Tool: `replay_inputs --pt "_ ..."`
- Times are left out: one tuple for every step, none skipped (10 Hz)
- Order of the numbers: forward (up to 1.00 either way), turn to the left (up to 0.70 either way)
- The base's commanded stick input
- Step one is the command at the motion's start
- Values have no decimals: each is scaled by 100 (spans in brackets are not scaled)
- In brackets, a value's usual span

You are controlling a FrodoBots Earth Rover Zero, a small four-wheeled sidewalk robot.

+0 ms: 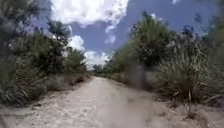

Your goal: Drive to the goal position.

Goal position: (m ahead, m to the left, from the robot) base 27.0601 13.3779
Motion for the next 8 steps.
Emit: replay_inputs --pt "45 16" --pt "45 3" --pt "45 0" --pt "45 0" --pt "45 0" --pt "45 0" --pt "45 0" --pt "45 0"
